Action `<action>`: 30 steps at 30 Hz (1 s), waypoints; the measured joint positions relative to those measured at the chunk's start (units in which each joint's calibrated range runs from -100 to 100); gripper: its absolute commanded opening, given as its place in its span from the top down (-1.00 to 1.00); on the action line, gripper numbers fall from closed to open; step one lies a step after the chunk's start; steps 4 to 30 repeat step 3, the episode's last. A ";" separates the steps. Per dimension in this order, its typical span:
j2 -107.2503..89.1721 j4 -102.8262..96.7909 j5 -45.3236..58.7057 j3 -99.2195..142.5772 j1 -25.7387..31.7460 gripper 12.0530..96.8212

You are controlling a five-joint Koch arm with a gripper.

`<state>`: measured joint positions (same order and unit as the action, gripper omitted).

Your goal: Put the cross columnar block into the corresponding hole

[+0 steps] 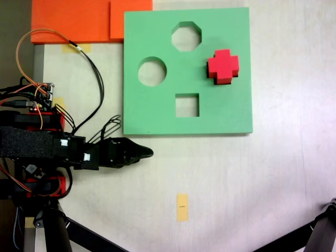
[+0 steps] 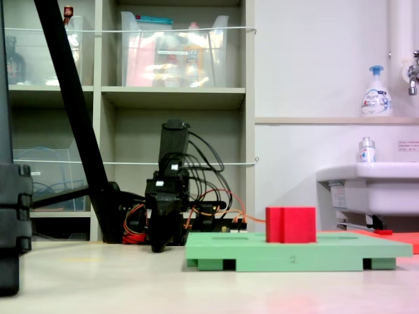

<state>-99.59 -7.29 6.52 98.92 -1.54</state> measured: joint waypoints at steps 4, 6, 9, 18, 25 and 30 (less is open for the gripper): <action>0.00 0.00 0.05 0.00 0.00 0.08; 0.00 0.00 0.05 0.00 0.00 0.08; 0.00 0.00 0.05 0.00 0.00 0.08; 0.00 0.00 0.05 0.00 0.00 0.08; 0.00 0.00 0.05 0.00 0.00 0.08; 0.00 0.00 0.05 0.00 0.00 0.08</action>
